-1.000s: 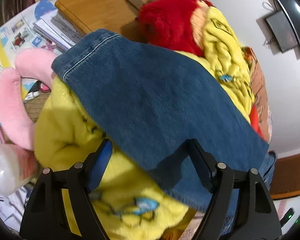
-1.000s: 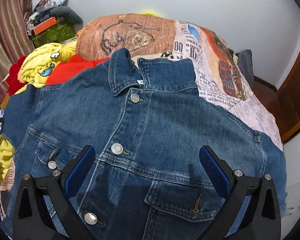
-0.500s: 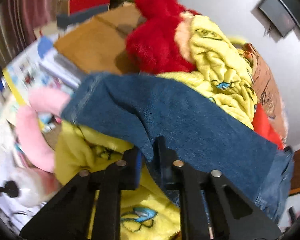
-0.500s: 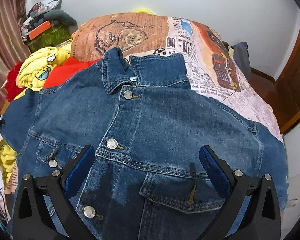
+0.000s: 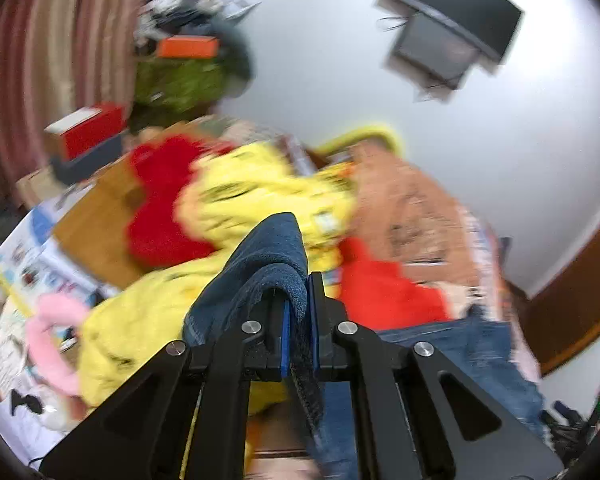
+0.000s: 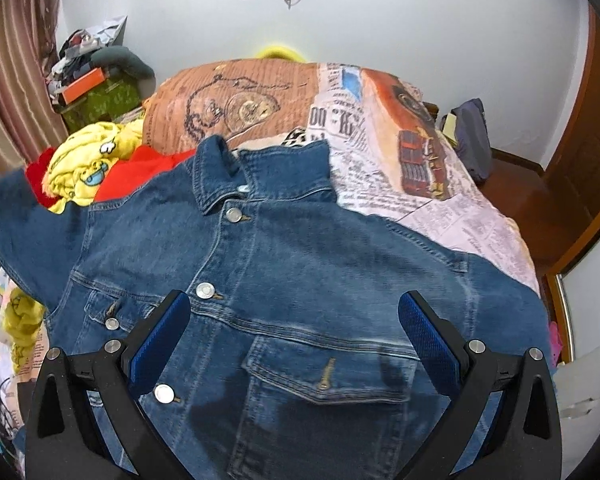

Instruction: Fold large clothes

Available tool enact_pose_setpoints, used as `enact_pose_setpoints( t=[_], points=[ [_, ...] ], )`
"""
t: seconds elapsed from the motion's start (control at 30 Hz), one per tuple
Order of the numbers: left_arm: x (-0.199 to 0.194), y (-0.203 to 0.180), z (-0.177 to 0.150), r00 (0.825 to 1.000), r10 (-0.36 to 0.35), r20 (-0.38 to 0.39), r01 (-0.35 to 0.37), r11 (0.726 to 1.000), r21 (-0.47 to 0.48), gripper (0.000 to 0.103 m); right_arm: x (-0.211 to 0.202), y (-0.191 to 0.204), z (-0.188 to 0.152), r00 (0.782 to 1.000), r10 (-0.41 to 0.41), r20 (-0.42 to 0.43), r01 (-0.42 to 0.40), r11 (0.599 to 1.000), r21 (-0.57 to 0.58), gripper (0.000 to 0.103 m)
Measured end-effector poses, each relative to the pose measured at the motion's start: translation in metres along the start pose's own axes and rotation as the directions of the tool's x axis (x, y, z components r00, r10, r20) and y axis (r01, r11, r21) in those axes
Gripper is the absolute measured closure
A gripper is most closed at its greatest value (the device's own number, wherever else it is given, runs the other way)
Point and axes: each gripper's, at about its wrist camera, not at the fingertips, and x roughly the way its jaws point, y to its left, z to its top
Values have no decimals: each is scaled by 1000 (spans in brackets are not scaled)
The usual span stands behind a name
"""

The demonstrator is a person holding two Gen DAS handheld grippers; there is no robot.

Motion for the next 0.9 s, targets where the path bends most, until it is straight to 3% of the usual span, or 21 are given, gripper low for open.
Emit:
enact_pose_setpoints(
  t=[0.2,0.37,0.53,0.63,0.8,0.9],
  points=[
    [-12,-107,-1,988,-151,24,146,980,138,97,-17,-26,-3,999,-1,47,-1,999,47,0],
    [-4,-196,-31,975,-221,-15,215,933,289,97,-29,-48,-8,997,-19,73,13,996,88,0],
    [27,-252,-80,960,-240,-146,278,886,370,97,-36,-69,-17,997,-24,75,14,991,132,0],
    [54,-274,-120,948,-207,-242,292,869,401,97,-37,-80,-24,997,-34,65,23,988,151,0],
    [99,-288,-189,884,-179,-433,363,846,390,97,-36,-92,-33,998,-43,40,35,984,175,0],
    [110,-298,-223,862,-131,-490,372,820,435,97,-36,-95,-39,999,-46,27,41,985,167,0]
  ],
)
